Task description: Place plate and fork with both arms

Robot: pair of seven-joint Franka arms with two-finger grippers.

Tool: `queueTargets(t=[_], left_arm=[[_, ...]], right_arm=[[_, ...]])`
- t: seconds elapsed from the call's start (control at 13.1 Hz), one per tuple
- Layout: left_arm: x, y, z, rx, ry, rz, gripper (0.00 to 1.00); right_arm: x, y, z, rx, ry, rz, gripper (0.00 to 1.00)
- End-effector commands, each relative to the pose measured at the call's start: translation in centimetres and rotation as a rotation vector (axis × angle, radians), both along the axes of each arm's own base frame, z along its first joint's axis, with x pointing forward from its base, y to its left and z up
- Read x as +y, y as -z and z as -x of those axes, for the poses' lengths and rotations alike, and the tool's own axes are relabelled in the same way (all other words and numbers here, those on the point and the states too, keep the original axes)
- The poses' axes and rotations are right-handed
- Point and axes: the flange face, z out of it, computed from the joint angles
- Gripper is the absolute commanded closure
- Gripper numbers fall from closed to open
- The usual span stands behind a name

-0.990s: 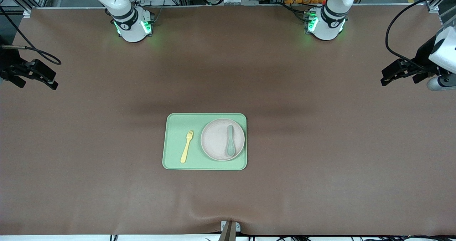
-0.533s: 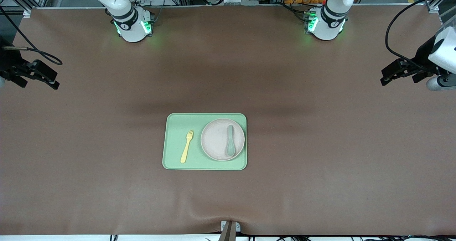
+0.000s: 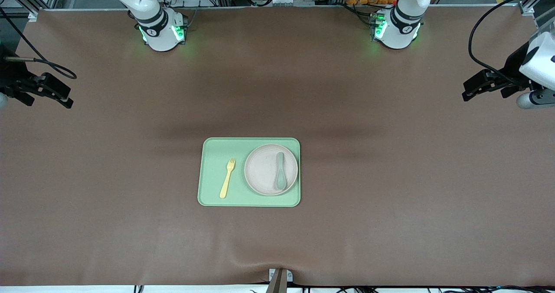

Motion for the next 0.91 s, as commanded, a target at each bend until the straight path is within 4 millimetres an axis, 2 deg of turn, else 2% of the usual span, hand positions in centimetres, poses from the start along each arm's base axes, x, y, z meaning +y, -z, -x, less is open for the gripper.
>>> queueTargets(t=[0.0,0.84], left_arm=[[0.17,-0.85,0.54,-0.003,0.015,-0.024,0.0],[-0.08,-0.26,0.22,0.003,0.02,-0.023,0.0]], right_arm=[[-0.32,-0.08,-0.36,0.007,-0.002,-0.015,0.0],[-0.41,0.33,-0.61,0.013,0.003,-0.016,0.0]])
